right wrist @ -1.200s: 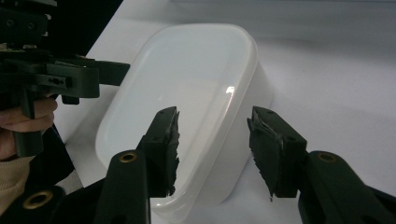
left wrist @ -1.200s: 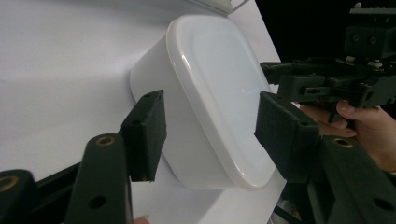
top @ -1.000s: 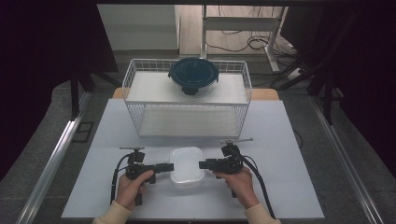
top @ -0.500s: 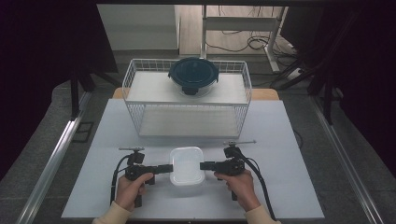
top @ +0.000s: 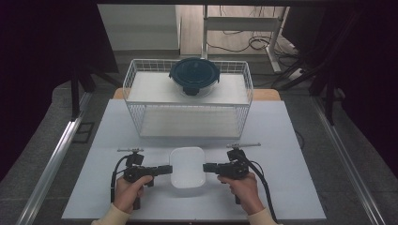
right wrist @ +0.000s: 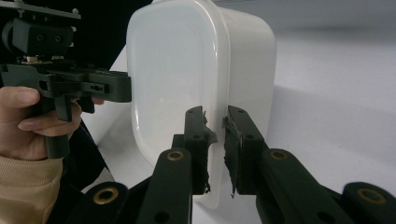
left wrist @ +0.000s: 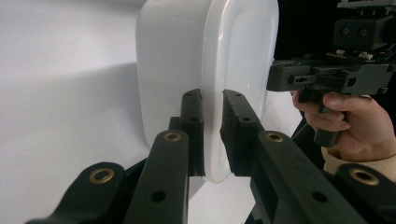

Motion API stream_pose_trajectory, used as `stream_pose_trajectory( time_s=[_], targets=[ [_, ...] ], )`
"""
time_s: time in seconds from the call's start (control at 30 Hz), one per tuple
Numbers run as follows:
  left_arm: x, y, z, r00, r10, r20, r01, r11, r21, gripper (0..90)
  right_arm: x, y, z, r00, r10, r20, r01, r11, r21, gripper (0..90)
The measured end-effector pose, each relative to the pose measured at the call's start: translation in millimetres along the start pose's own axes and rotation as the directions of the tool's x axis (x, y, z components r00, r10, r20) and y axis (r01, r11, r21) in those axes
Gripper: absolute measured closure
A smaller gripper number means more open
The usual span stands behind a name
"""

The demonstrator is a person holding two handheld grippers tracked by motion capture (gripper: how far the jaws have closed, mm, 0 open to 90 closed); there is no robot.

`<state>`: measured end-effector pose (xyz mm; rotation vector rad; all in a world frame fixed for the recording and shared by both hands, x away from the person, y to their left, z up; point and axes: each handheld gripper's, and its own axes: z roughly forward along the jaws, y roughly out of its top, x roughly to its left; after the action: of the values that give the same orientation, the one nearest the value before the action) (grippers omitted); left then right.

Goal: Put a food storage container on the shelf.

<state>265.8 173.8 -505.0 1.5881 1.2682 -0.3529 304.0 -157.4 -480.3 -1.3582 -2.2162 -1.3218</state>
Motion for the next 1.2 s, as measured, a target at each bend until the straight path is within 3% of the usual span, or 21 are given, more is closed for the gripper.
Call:
stream_pose_trajectory(
  time_s=[0.37,0.67,1.2],
  targets=[
    [-14.7,3.0,-13.1,0.9985,0.054,0.006,-0.054,0.9979,-0.037,79.7,18.4,4.1,-13.6,0.9978,-0.066,-0.013,0.065,0.997,-0.044,79.5],
    [-24.9,6.0,-23.4,0.9963,0.086,0.006,-0.085,0.9937,-0.073,78.7,42.1,8.8,-27.7,0.9888,-0.149,-0.015,0.147,0.986,-0.082,79.7],
    [-34.6,9.4,-28.5,0.9931,0.118,-0.004,-0.118,0.9902,-0.076,78.7,45.9,10.9,-33.2,0.9849,-0.172,-0.021,0.169,0.981,-0.098,79.9]
  ],
)
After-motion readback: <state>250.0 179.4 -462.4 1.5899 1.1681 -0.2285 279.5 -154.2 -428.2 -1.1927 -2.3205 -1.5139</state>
